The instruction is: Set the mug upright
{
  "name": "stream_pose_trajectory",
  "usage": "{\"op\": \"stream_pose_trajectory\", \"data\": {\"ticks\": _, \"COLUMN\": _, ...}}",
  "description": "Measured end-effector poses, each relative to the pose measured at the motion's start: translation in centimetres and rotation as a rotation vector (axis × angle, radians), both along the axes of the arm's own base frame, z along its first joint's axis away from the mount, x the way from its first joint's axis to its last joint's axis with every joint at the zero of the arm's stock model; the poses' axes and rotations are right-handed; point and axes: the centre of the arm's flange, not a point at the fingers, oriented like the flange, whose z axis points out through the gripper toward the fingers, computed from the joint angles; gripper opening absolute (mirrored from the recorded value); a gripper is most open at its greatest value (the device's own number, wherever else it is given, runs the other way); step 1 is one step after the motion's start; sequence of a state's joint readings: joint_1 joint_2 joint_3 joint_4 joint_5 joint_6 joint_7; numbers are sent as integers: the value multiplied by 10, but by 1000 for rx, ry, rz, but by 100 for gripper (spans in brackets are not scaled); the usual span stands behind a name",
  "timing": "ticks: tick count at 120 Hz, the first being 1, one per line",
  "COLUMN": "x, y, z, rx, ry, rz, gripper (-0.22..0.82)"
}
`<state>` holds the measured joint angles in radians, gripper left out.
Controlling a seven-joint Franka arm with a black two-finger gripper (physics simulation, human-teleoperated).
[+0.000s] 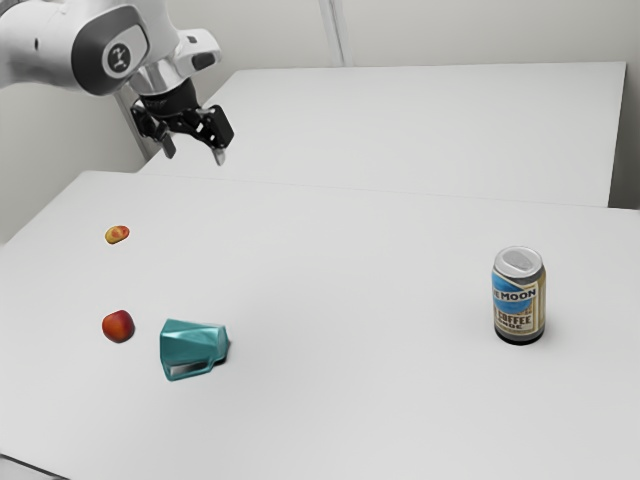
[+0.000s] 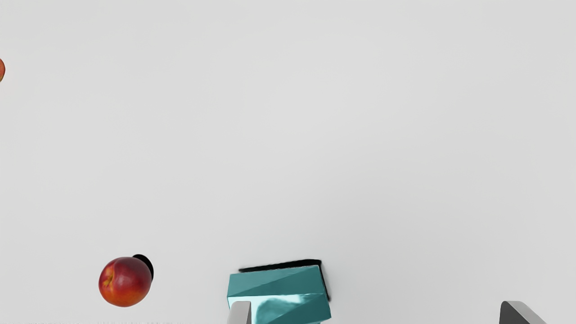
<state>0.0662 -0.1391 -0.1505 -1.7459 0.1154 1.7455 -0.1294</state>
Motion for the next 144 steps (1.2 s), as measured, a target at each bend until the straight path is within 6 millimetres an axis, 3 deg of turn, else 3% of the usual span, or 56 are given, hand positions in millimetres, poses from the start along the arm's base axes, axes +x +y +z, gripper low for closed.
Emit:
{"op": "stream_pose_trajectory", "data": {"ticks": 23, "x": 2, "y": 7, "z": -17, "rx": 4, "ry": 23, "rz": 24, "gripper": 60}}
{"op": "stream_pose_trajectory", "data": {"ticks": 49, "x": 3, "y": 55, "z": -43, "rx": -90, "ry": 69, "rz": 145, "gripper": 60}}
{"op": "stream_pose_trajectory", "data": {"ticks": 80, "x": -25, "y": 170, "z": -118, "rx": -377, "ry": 217, "rz": 465, "gripper": 60}}
{"op": "stream_pose_trajectory", "data": {"ticks": 111, "x": -53, "y": 272, "z": -221, "rx": -625, "ry": 393, "rz": 664, "gripper": 60}}
{"op": "stream_pose_trajectory", "data": {"ticks": 118, "x": -57, "y": 283, "z": -242, "rx": -680, "ry": 427, "rz": 681, "gripper": 60}}
{"op": "stream_pose_trajectory", "data": {"ticks": 144, "x": -57, "y": 289, "z": -298, "rx": -830, "ry": 496, "rz": 667, "gripper": 60}}
